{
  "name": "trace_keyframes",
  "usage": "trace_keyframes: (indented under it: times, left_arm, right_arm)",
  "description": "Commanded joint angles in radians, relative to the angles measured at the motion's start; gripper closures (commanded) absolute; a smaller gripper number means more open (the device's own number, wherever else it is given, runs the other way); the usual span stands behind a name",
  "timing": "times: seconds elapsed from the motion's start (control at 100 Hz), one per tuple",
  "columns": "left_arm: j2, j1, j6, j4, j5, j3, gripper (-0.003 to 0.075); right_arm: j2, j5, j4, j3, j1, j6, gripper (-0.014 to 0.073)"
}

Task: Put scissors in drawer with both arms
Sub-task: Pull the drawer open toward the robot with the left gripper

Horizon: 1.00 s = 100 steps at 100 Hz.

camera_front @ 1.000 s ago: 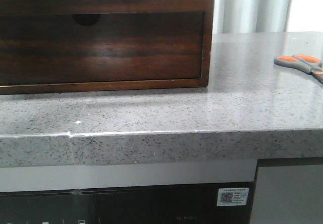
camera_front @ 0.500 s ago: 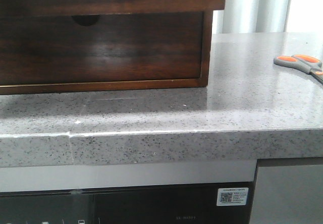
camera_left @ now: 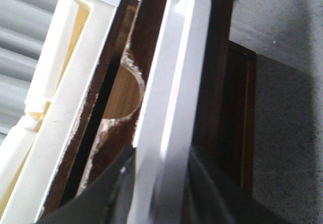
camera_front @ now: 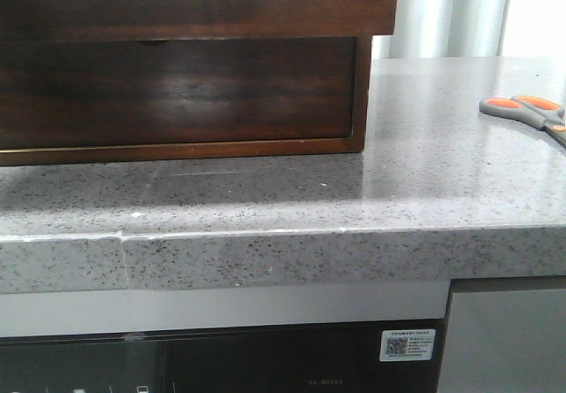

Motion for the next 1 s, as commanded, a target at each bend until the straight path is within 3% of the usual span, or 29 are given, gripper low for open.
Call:
trace_keyframes:
  times: [0.0,0.25,0.53,0.63,0.7,0.78,0.99]
  left_arm:
    - [-0.006,-0.007,-0.017,-0.059,-0.047,-0.03,0.0415]
    - [-0.006,-0.007,-0.121,0.066,-0.103,-0.028,0.0412]
    - [-0.064,-0.007,-0.121,-0.086,-0.13,-0.028,0.0413]
    - [-0.091,-0.007,-0.121,-0.213,-0.129,-0.028,0.0413]
    - [-0.114,-0.007,-0.121,-0.329,-0.129,-0.028,0.0413]
    - [-0.14,-0.007,-0.121,-0.419,-0.129,-0.028,0.0413]
    - [-0.213,-0.007,-0.121,-0.571,-0.11,-0.028,0.0413]
  right_arm:
    - [0.013,-0.074,0.001,-0.025,-0.005,0.0,0.071]
    - [0.013,-0.134,0.001,-0.025,-0.005,0.0,0.071]
    - [0.081,-0.052,0.001,-0.05,-0.005,0.0,0.0704]
    - [0.135,-0.039,0.001,-0.085,-0.005,-0.03,0.0613]
    - [0.176,-0.042,0.001,-0.125,-0.005,-0.035,0.0466]
    - [0.22,-0.043,0.001,-0.166,-0.005,-0.035,0.0359]
    - [0.381,-0.024,-0.035,-0.326,-0.005,-0.036,0.0337]
